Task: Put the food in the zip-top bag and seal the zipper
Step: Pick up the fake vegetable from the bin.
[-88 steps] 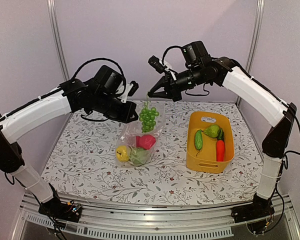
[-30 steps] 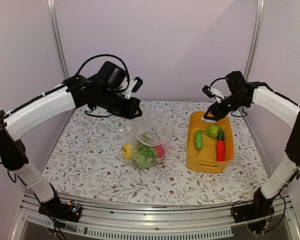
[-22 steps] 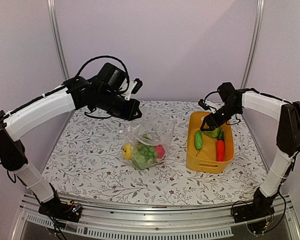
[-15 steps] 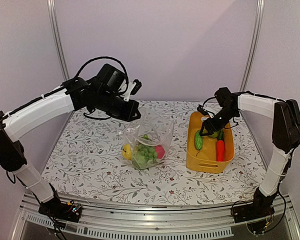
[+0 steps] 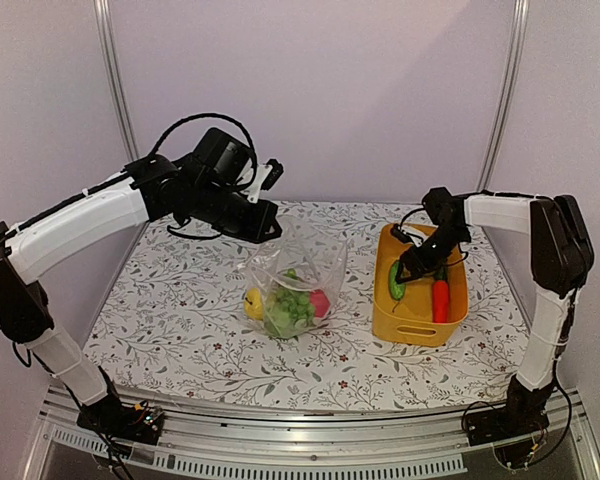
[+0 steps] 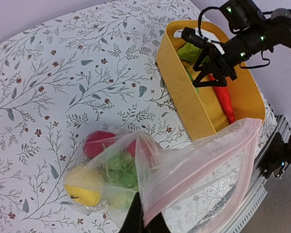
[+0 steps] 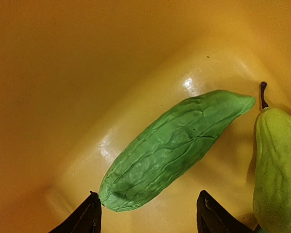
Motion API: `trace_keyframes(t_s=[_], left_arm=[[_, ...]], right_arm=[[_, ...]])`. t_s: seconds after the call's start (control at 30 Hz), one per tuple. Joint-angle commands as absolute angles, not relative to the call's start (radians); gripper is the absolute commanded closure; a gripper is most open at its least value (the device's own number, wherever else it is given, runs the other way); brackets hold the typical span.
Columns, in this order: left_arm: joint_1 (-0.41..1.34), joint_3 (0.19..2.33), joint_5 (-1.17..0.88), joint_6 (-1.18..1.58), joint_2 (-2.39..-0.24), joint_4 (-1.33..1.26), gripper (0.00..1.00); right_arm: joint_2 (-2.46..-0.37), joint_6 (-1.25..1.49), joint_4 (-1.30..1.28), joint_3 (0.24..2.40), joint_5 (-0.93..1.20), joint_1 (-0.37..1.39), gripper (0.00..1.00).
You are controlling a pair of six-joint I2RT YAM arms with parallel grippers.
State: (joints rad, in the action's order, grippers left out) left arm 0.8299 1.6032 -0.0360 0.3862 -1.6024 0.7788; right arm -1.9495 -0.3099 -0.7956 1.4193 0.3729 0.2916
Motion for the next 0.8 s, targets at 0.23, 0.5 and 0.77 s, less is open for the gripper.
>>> trace_keyframes(t_s=[0.23,0.5,0.77], left_arm=[[0.822,1.588,-0.034,0.391,-1.583,0.787,1.00],[0.821,1.588,-0.041,0.394,-1.587,0.784,1.00],[0.822,1.599,-0.046,0.386,-1.592,0.787,1.00]], right_arm=[[-2.013,-0.241,-0.692,1.441,0.284,0.353,0.33],[-2.036,-0.222,-0.674,1.418,0.188,0.350,0.40],[-1.968,-0.226,-0.669,1.399,0.208,0.327,0.57]])
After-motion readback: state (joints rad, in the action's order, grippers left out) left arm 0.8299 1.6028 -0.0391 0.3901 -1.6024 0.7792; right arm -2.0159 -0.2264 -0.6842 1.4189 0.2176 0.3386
